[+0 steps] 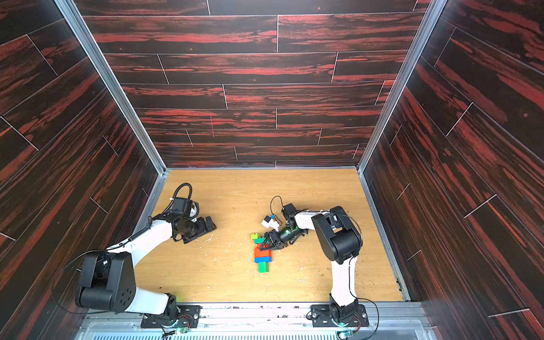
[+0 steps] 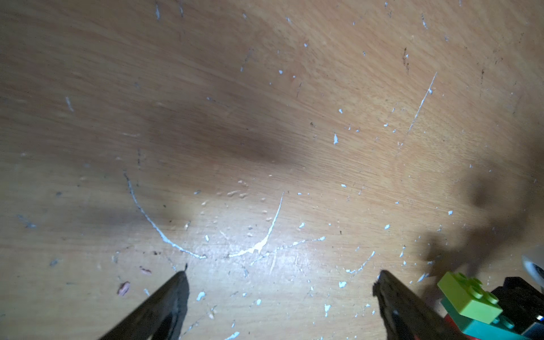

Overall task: Assemble a carrot with lego
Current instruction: Adjust the lego brick at the center of the board.

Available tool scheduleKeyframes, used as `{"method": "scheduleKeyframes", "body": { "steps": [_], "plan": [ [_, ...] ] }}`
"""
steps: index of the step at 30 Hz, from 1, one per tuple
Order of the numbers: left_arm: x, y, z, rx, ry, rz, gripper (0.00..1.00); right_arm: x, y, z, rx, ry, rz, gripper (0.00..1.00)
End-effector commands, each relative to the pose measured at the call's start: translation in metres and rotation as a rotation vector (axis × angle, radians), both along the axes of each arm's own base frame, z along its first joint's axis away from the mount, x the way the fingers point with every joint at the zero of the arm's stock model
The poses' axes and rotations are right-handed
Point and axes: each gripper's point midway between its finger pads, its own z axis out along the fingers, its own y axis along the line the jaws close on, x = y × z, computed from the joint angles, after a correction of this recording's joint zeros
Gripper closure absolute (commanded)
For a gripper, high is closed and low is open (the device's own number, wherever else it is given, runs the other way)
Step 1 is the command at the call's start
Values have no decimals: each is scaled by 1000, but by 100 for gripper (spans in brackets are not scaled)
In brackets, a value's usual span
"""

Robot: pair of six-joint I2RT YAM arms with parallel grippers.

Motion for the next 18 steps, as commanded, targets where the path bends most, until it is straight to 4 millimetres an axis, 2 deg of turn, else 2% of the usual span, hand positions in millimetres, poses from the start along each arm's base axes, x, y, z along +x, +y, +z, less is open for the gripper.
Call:
{"method": "scheduleKeyframes", "body": {
  "steps": [1,14,18],
  "plan": [
    [-2,1,7,-2,-22,0,0,1,0,-11,-16,39,0,78],
    [-2,2,10,3,-32,1,0,3,-4,-19,-76,30,-9,66],
    [-3,3,11,6,-32,1,0,5,-7,-23,-111,15,-20,58]
  ]
}}
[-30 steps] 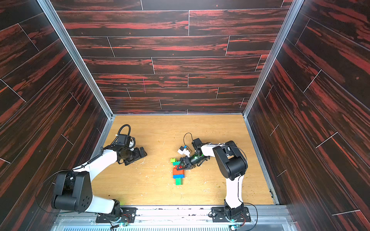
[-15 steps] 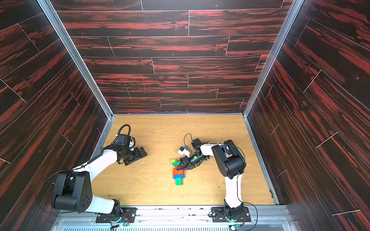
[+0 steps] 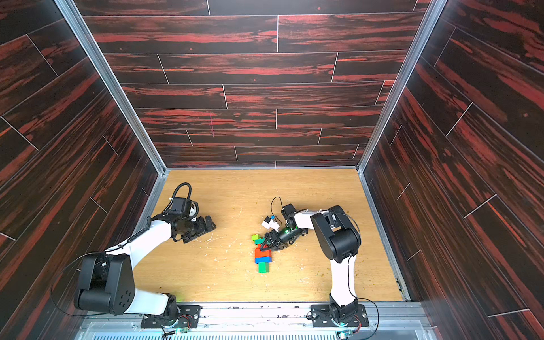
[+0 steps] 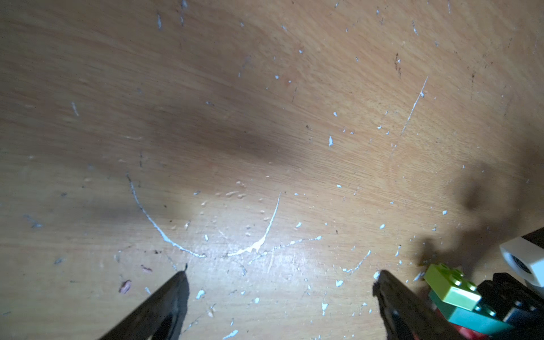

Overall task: Assemble a carrot with lego
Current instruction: Adjust the lego brick at the center of the board, then reset both arms

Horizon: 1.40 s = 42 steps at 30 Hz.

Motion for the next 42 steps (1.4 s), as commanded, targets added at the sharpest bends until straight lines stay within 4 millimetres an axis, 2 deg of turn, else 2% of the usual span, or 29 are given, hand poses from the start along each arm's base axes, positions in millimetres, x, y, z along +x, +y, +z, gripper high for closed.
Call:
{"method": "scheduleKeyframes", "body": {
  "steps": [1,6,12,17,20,23,25,28,31,33,37,42],
  "plan": [
    [-3,2,6,7,-19,1,0,4,-5,-16,-65,-8,-9,56],
    [-3,4,7,12,-23,3,0,9,-10,-18,-110,-44,-30,54],
    [-3,6,8,24,-26,6,0,20,-23,-8,-152,-123,-75,47],
    [-3,9,8,41,-31,16,0,22,-34,-4,-176,-144,-91,39],
    [-4,13,9,64,-39,21,0,23,-41,0,-191,-167,-106,38],
    [-1,24,15,124,-79,36,0,28,-53,10,-205,-212,-140,37],
    [5,35,24,189,-146,52,0,39,-63,24,-199,-284,-174,36],
    [16,61,40,327,-280,112,0,65,-83,49,-191,-440,-266,30],
    [28,89,54,479,-421,196,0,99,-115,65,-194,-576,-404,9],
    [36,100,61,555,-517,211,0,122,-138,74,-200,-656,-492,8],
    [43,112,65,665,-575,196,0,157,-181,82,-279,-828,-620,8],
    [43,121,55,704,-664,227,0,175,-221,82,-374,-1049,-724,7]
  ]
}}
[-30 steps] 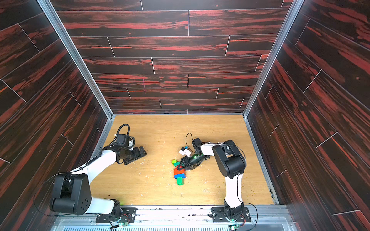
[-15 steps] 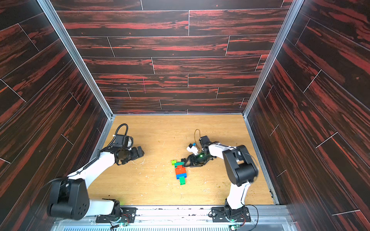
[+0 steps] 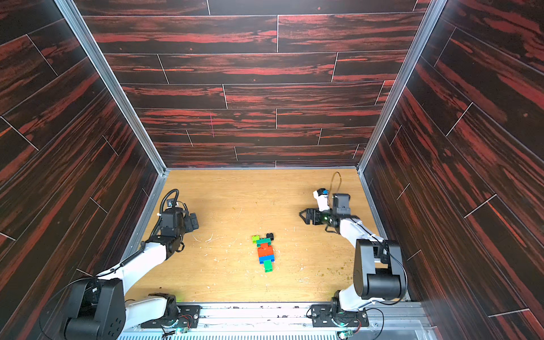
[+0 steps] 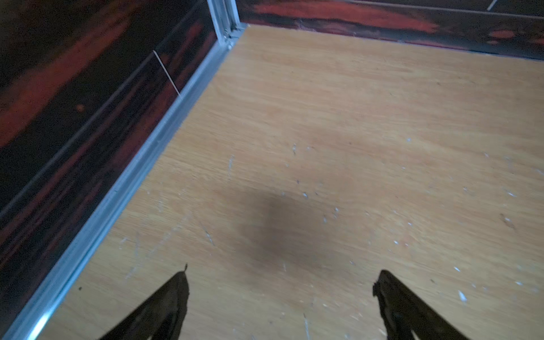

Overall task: Assemble a carrot with lego
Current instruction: Reset both arms

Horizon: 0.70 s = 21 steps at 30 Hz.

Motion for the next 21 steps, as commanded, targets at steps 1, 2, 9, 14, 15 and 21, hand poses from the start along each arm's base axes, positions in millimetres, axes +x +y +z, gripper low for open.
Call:
{"method": "scheduleKeyframes", "body": {
  "steps": [1,2,9,14,15,21],
  "plan": [
    [9,16,14,91,-155,39,0,22,-26,22,-116,-252,-79,7],
    [10,18,11,101,-171,42,0,22,-31,21,-122,-275,-97,7],
    [29,27,9,28,-261,36,1,16,-43,22,-138,-449,-140,7],
    [30,30,-9,30,-261,55,1,4,-55,32,-78,-558,-162,7],
    [31,31,-10,31,-267,56,1,0,-57,35,-65,-583,-168,7],
    [31,29,-11,30,-258,42,2,-8,-58,36,-74,-614,-184,7]
  ]
}}
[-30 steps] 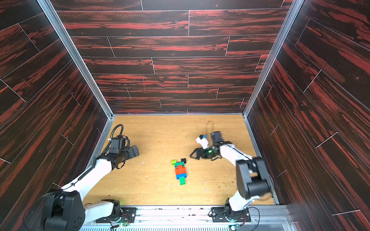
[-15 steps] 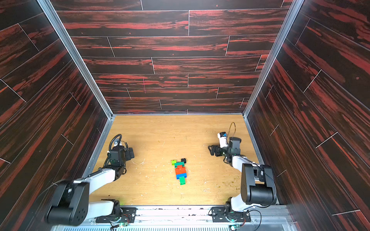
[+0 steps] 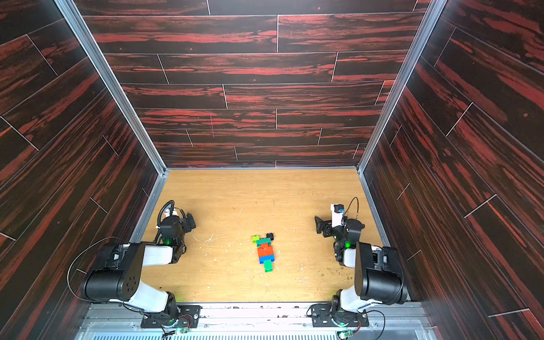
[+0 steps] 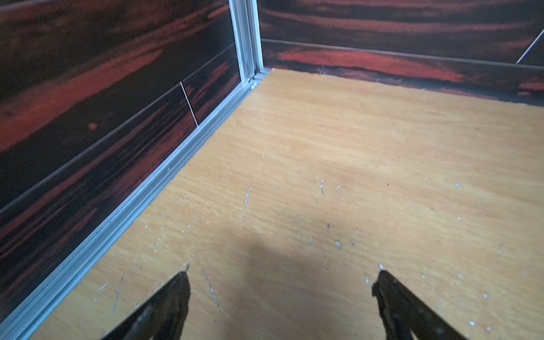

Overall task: Assemble a carrot with lego
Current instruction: Reset both arms

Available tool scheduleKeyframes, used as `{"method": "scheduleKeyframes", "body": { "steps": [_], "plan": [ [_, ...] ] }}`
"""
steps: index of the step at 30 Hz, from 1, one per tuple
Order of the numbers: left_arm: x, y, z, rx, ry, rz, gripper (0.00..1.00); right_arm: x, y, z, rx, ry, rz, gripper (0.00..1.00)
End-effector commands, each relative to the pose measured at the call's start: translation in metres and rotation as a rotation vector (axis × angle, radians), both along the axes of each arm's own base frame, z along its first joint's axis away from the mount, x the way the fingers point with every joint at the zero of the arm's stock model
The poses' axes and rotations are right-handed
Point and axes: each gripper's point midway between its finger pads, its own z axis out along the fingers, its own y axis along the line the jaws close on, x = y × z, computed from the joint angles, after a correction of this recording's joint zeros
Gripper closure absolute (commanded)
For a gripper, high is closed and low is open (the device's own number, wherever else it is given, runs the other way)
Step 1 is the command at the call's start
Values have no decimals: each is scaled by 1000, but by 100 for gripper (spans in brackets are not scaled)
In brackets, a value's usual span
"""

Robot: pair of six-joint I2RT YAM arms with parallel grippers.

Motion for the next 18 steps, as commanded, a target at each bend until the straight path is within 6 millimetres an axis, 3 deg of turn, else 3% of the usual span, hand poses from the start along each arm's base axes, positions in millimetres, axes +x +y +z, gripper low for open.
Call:
{"method": "scheduleKeyframes", "body": {
  "steps": [1,5,10,18],
  "plan": [
    [5,0,15,-3,-65,-2,2,4,3,34,1,-132,15,7],
    [6,1,15,-3,-60,5,1,2,2,35,1,-142,10,7],
    [9,1,14,-3,-40,6,1,10,-14,30,-23,-128,-115,7],
    [9,1,13,-3,-38,6,0,2,-11,26,-50,-177,-129,6]
  ]
}}
